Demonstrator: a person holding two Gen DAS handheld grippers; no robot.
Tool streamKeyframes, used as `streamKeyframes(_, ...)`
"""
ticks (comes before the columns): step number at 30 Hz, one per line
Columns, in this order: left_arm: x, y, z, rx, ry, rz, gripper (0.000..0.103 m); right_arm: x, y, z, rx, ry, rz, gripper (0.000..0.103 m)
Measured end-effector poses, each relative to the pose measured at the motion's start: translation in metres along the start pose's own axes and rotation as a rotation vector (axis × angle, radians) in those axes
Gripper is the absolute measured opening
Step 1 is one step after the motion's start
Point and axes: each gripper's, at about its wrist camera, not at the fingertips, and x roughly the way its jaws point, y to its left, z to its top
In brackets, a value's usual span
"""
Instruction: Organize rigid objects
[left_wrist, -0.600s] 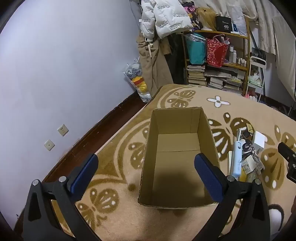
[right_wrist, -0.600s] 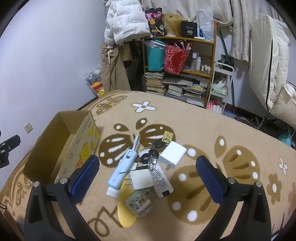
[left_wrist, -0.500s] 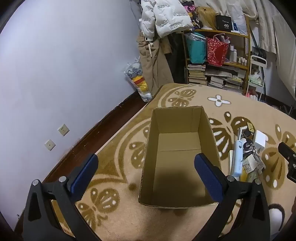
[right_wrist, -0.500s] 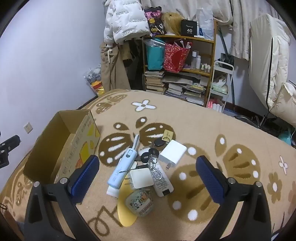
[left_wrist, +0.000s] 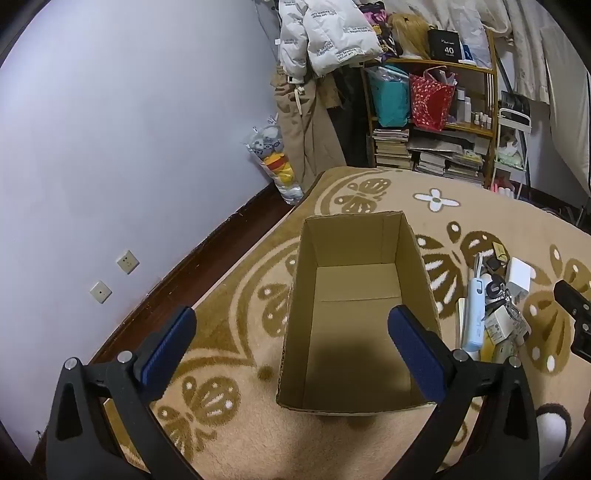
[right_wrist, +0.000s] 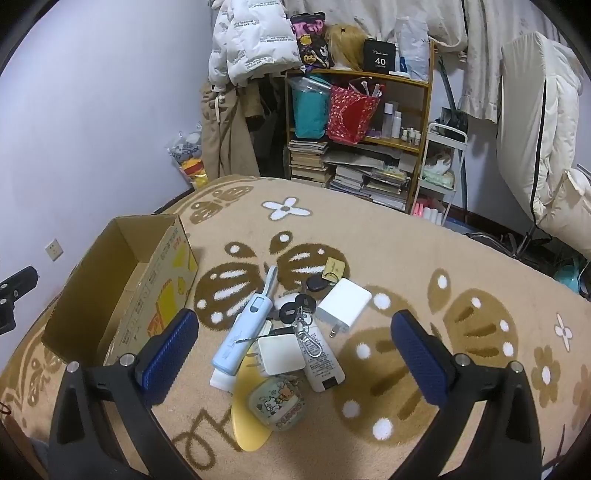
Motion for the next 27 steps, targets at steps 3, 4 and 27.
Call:
streamKeyframes(3,-0.0001,-0.0045,-0.0011,0.008,0.001,0.006,0.103,0.0018,-0.0031,-0.0019,0.001,0.0,0.001,0.103)
streamKeyframes(4,0.0006,-0.0046,-0.0016,0.009,0.003,0.007,0.103,0.0021,-0.0029,-0.002,0.001,0.0,0.003,0.103)
streamKeyframes(27,0.0038,-0.0072,-0.0036,0.03,0.009,0.022,0.103,0.0022,-0.0002,-0.0021,0.0,0.01,0.0,0.103)
